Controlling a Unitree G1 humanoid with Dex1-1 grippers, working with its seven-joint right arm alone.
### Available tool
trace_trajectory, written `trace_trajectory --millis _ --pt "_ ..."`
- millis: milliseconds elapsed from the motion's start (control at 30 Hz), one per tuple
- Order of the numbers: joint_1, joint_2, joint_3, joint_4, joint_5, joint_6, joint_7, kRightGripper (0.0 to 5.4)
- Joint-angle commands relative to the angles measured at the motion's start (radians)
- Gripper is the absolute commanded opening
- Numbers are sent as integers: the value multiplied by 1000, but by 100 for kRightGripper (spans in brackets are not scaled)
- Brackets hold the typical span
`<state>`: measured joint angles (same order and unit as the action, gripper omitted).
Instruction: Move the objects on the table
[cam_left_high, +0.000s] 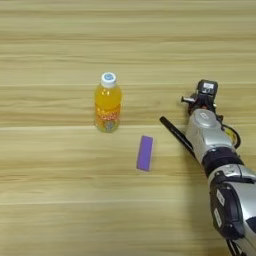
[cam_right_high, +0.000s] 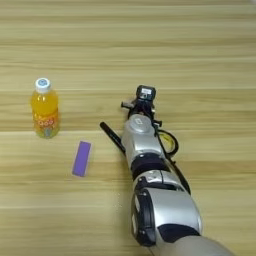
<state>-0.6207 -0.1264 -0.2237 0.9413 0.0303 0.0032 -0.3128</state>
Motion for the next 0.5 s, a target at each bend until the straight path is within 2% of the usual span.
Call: trace_trajectory --millis 33,267,367,500 --pt "-44 -29 30 -94 -51 -88 -43 142" --pt "8 -19 65 -204 -92 -191 -55 141" --pt "39 -10 85 -271 -94 -249 -24 141" --pt "95 7 128 -373 -92 -377 46 141"
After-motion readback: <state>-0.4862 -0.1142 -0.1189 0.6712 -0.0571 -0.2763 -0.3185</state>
